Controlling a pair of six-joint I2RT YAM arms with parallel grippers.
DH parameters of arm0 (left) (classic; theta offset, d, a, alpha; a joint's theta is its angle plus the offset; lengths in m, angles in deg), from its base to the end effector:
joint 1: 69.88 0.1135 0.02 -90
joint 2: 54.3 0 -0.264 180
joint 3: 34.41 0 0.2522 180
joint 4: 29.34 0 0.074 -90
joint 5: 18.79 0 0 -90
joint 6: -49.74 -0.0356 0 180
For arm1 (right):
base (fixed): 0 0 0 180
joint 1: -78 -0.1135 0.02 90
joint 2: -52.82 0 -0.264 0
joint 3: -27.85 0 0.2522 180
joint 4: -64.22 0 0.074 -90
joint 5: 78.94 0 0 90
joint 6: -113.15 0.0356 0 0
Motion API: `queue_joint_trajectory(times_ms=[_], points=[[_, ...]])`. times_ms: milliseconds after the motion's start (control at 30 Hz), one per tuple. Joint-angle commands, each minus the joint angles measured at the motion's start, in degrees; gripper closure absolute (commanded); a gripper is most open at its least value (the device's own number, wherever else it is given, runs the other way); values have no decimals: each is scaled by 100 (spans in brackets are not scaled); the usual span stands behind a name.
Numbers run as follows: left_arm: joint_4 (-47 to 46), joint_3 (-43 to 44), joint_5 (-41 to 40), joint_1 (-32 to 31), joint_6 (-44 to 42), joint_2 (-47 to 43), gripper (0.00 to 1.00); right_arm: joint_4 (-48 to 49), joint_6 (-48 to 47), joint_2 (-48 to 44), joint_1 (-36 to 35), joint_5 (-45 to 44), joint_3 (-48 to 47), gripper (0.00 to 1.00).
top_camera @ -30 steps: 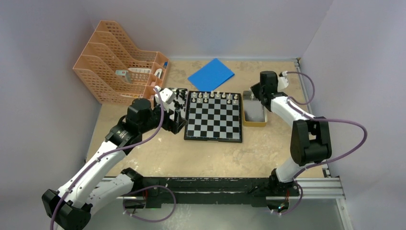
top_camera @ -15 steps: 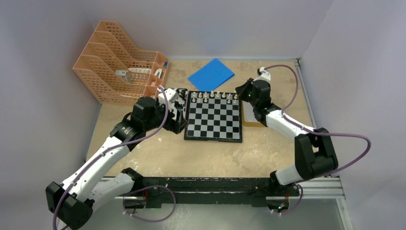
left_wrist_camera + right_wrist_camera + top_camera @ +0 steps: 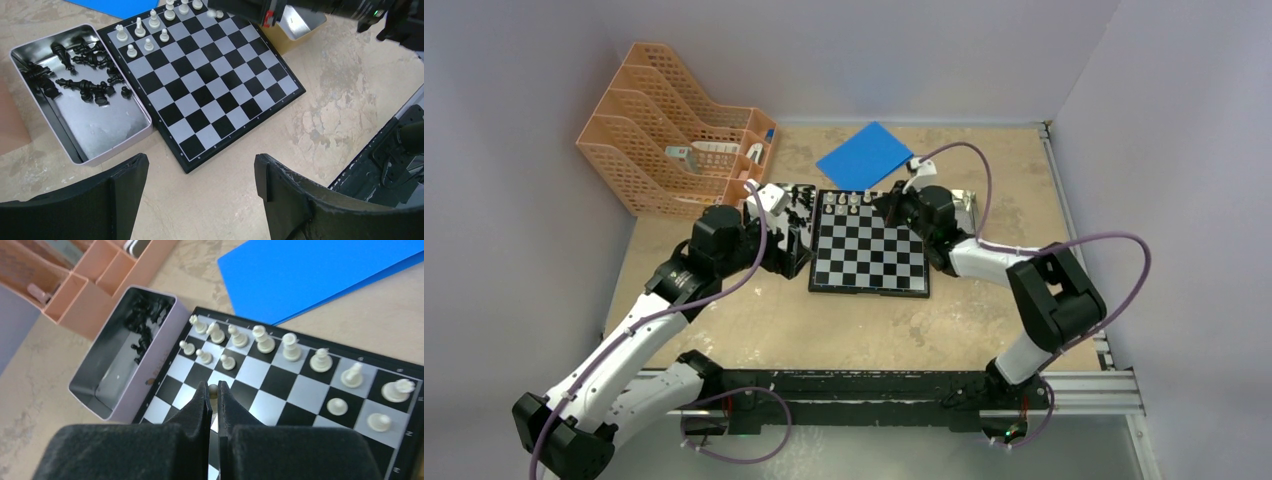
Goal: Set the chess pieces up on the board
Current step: Place the chess piece on the chessboard.
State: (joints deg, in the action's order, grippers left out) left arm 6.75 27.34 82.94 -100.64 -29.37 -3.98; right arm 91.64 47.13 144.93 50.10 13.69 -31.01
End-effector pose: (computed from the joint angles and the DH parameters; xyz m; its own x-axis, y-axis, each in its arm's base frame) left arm 0.1661 -0.1073 0.3212 -0.4767 0.0684 -0.8764 0.5799 0.7737 -0.2550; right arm 0.3082 0.1650 0.2279 -0.2884 0.3067 -0.9071 -0.4275 0.8064 0.4086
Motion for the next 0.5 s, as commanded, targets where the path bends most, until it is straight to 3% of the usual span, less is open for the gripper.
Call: queue_joint_trajectory(times_ms=[0,167,467], points=[[-177,88,-132,0,-96,-119,22,1080,-428,212,-323,-106,119,99],[-183,88,-148,1,-96,-134,22,1769,-649,472,-480,-337,215,98],[-182,88,-159,3,-105,-179,22,2117,-830,874,-646,-972,223,98]])
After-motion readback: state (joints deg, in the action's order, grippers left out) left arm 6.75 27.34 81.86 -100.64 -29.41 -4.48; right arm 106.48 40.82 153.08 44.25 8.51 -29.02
